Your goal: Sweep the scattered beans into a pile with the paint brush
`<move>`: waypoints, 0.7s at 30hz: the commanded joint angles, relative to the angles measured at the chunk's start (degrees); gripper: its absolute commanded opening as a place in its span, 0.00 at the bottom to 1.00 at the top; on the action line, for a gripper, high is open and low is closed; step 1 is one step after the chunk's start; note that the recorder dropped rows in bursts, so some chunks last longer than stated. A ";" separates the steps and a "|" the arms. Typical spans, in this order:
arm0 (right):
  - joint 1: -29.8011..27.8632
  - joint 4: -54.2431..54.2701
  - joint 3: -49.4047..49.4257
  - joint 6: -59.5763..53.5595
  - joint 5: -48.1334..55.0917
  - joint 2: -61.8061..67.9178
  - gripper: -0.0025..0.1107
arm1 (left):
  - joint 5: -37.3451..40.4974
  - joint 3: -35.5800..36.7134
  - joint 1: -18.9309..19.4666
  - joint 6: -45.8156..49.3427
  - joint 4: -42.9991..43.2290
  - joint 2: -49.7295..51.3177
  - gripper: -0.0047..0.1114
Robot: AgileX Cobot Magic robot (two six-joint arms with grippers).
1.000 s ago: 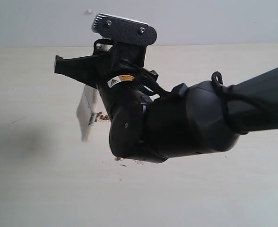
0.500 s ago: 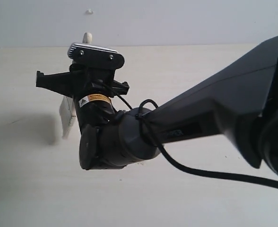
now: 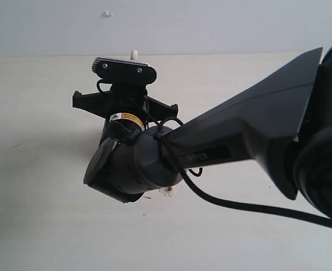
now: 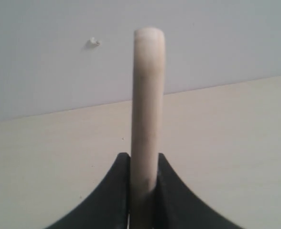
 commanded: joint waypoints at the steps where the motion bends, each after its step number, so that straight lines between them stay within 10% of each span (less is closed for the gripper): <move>1: -0.17 2.39 -0.04 -6.42 -0.05 -0.83 0.02 | -0.09 0.15 -0.34 0.00 -0.37 -0.17 0.04; 21: 0.60 7.05 -0.04 -23.85 -2.94 -9.34 0.02 | -0.09 0.15 -0.34 0.00 -0.37 -0.17 0.04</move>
